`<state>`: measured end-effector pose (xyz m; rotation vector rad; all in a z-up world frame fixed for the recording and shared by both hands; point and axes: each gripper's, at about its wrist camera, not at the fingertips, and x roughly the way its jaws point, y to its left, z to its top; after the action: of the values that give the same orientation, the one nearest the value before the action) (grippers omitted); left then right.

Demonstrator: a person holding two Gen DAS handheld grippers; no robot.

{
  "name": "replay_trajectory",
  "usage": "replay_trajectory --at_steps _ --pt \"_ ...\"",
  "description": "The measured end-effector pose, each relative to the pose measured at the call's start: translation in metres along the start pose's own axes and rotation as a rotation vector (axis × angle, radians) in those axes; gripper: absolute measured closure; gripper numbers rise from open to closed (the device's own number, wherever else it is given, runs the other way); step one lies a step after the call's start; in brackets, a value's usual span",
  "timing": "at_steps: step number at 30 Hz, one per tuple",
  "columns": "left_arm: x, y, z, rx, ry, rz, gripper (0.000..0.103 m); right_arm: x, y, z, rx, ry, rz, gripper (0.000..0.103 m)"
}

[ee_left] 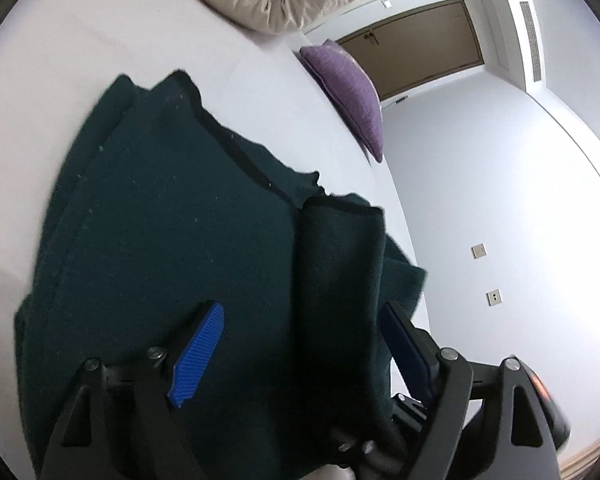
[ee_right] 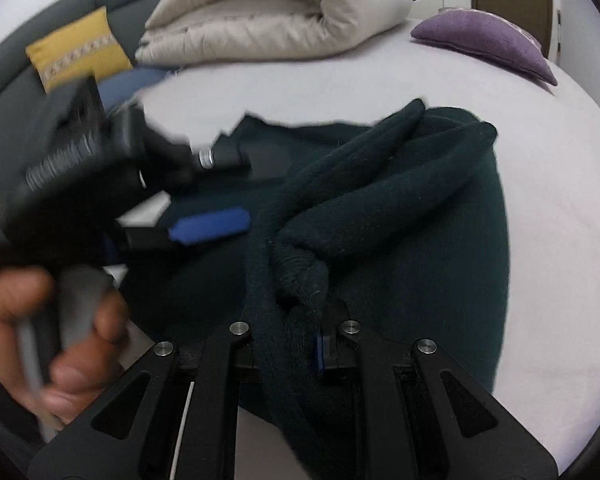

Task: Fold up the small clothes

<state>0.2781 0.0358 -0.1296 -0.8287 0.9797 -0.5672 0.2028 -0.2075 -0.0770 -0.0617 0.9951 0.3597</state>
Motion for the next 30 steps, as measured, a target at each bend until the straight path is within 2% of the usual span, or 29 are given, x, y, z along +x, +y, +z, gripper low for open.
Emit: replay_trajectory --at_steps 4,7,12,16,18,21,23,25,27,29,30 --pt "0.003 0.0 0.005 -0.002 0.023 -0.007 0.019 0.012 0.027 -0.009 -0.207 0.014 -0.098 0.087" --pt "-0.009 0.011 0.01 -0.042 -0.005 -0.031 0.019 0.016 0.049 -0.013 -0.38 0.009 -0.197 0.088" --pt "-0.008 0.015 0.014 -0.03 0.012 -0.035 0.019 0.016 0.051 -0.011 -0.411 0.014 -0.23 0.09" --pt "-0.018 0.025 0.013 -0.056 0.01 -0.078 0.019 0.027 0.083 -0.011 -0.553 0.019 -0.32 0.089" --pt "-0.021 0.028 0.012 -0.069 0.003 -0.102 0.019 0.033 0.101 -0.014 -0.683 0.021 -0.403 0.089" --pt "-0.022 0.036 0.013 -0.091 0.008 -0.128 0.019 0.042 0.121 -0.016 -0.842 0.04 -0.471 0.089" --pt "-0.02 0.032 0.012 -0.086 0.011 -0.117 0.019 0.046 0.125 -0.016 -0.876 0.052 -0.479 0.088" --pt "-0.018 0.028 0.012 -0.074 0.019 -0.099 0.015 0.044 0.119 -0.018 -0.842 0.059 -0.446 0.086" --pt "-0.013 0.02 0.011 -0.066 0.029 -0.073 0.013 0.033 0.108 -0.016 -0.759 0.053 -0.35 0.075" --pt "-0.007 0.013 0.01 -0.049 0.042 -0.046 0.014 0.017 0.102 -0.025 -0.672 0.04 -0.231 0.031" --pt "-0.001 0.008 0.009 -0.037 0.05 -0.018 0.015 0.008 0.102 -0.032 -0.631 0.01 -0.192 0.027"
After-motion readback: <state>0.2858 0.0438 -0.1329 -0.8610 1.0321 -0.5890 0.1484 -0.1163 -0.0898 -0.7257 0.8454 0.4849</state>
